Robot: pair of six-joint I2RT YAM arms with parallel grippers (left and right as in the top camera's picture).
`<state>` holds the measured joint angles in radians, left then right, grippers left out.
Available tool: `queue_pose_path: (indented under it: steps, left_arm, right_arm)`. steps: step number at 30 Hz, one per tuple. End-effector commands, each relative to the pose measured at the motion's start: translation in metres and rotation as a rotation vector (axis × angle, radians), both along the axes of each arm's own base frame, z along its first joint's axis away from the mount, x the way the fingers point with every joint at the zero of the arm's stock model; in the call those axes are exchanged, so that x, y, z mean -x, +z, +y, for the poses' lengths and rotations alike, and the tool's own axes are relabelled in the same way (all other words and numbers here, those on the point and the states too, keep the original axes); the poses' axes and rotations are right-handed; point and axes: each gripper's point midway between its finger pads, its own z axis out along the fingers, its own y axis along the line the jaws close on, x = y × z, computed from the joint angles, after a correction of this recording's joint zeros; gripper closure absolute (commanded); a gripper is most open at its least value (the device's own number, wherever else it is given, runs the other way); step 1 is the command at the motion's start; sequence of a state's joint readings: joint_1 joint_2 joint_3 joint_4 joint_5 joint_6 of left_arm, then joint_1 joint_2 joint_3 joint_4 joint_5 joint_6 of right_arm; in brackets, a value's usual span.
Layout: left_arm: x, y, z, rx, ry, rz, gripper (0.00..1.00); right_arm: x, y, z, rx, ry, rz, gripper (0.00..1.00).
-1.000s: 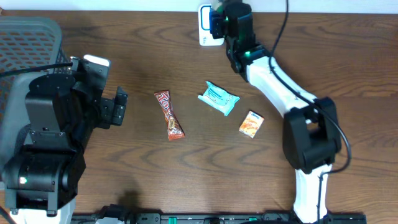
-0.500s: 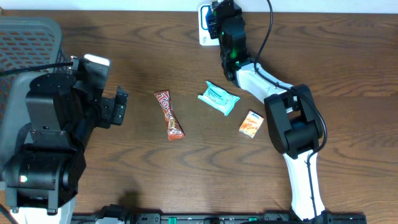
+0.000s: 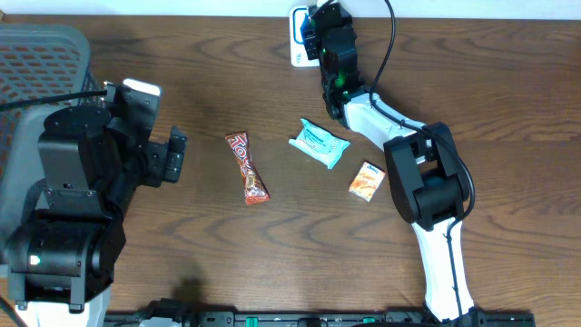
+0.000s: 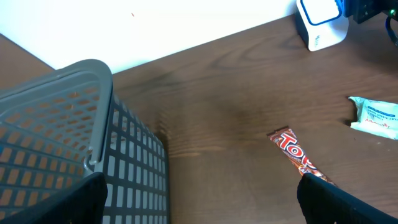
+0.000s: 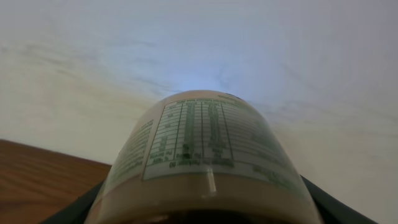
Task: Scan the item barcode
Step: 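Bring the bottle to the white scanner, label facing it, then carry the bottle to the right edge and set it down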
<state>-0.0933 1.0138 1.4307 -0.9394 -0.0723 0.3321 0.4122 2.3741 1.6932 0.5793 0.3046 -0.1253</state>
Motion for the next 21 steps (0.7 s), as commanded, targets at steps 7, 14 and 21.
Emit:
queue_pose_path:
  steps: [7,14,21]
  left_arm:
    - [-0.001,-0.003,-0.001,0.019,0.003,0.010,0.02]
    - [-0.001,-0.003,-0.001,0.019,0.004,0.010,0.02]
    - [-0.001,-0.003,-0.001,0.019,0.004,0.010,0.02]
  right_arm:
    - [0.026,0.104,-0.021,0.070,-0.081,-0.036,0.54]
    - [0.069,0.141,-0.103,0.187,-0.331,0.128,0.53]
    - [0.120,0.105,-0.225,0.208,-0.644,0.426,0.41]
